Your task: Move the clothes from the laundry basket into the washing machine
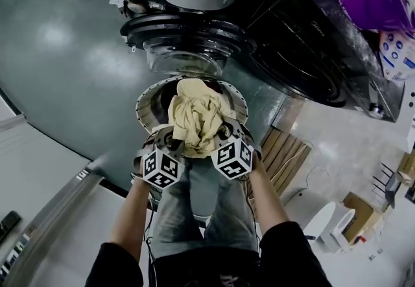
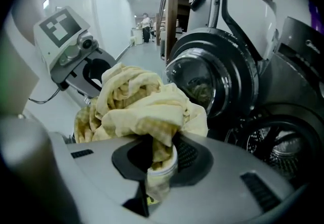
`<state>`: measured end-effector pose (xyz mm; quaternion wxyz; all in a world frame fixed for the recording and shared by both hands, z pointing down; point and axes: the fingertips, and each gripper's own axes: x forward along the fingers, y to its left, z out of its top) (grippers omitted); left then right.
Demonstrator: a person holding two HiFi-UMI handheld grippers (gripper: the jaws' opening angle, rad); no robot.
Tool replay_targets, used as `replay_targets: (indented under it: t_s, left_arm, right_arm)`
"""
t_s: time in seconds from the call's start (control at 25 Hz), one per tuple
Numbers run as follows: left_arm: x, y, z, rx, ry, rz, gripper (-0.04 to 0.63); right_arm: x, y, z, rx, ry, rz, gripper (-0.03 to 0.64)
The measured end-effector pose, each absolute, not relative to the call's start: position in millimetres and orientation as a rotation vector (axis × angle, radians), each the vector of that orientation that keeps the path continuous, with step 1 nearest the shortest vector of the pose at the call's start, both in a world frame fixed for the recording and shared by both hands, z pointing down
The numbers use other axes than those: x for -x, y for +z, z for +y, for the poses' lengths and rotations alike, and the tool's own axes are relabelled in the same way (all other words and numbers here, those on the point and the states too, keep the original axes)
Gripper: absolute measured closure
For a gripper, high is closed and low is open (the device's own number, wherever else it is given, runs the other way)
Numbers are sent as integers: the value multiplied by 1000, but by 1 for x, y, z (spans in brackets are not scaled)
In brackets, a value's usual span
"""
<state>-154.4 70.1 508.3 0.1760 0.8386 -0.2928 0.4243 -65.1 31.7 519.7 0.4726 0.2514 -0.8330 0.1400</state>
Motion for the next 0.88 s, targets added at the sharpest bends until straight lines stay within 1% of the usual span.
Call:
replay_targets:
  t_s: [0.24, 0.4, 0.6, 0.88]
  left_arm:
    - [156, 443, 55, -2512, 1149, -812, 500]
    - [137, 405, 42, -2618, 1129, -770, 500]
    - [93, 366, 21, -2715, 1088, -729, 500]
    - [7, 322, 2, -2744, 956, -753, 500]
  right_arm:
    - [61, 452, 25, -846, 414, -2090, 552]
    - [38, 414, 19, -1000, 445, -2116, 552]
    - [-10, 376, 5, -1157, 458, -2136, 552]
    - [-106, 331, -8, -1360, 491, -2186, 552]
